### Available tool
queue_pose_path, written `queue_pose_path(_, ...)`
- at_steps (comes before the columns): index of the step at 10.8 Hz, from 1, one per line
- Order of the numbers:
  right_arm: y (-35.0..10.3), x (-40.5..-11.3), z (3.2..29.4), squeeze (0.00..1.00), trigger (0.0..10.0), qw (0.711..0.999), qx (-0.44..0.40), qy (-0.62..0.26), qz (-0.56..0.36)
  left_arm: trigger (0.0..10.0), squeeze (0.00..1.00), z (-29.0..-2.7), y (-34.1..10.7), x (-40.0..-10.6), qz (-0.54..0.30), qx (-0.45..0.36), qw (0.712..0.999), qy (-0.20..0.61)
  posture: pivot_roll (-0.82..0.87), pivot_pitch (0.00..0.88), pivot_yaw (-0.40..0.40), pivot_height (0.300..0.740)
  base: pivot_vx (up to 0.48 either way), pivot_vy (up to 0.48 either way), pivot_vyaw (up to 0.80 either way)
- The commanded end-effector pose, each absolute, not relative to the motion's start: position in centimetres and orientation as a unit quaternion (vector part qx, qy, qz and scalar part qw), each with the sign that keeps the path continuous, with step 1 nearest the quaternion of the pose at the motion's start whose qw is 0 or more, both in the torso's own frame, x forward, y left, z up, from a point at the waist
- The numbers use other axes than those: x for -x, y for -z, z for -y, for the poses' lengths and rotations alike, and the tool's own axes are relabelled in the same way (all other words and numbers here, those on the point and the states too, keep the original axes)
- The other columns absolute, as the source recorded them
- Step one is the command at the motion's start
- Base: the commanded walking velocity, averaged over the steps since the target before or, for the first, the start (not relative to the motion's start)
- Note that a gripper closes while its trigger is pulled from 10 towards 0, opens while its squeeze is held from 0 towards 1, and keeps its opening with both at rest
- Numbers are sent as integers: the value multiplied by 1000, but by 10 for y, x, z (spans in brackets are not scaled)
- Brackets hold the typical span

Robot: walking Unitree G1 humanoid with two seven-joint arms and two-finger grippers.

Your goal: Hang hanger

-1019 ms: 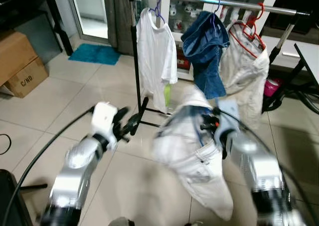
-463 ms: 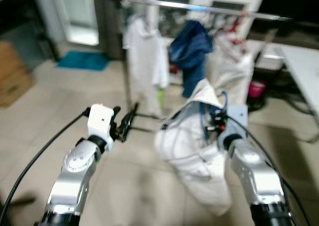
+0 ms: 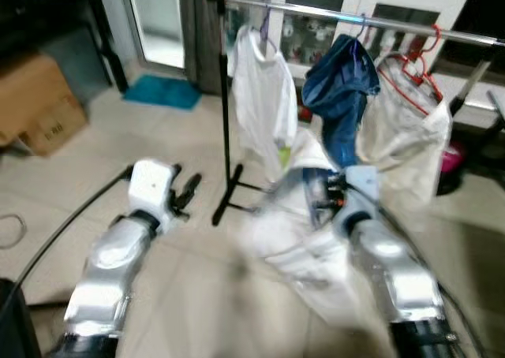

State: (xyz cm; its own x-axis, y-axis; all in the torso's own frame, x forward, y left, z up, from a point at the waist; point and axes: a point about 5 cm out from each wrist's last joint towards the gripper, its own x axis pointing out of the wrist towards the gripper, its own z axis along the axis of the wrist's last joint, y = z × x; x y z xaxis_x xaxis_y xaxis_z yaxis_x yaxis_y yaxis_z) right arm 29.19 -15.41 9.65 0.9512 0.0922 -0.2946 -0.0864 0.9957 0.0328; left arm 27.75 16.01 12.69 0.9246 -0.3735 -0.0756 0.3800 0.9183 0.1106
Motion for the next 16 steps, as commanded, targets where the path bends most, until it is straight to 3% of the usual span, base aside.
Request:
queue_pose_path(1, -111, -298, 152, 0, 10000, 992, -12, -43, -120, 10000, 0, -166, -127, -277, -35, -68, 980, 186, -37, 30, -25, 740, 356, 0, 0)
queue_pose_path(16, -102, -294, 173, 0, 10000, 986, -8, -11, -165, 10000, 0, -157, -121, -276, -56, -87, 966, 236, -41, 31, -25, 740, 362, 0, 0)
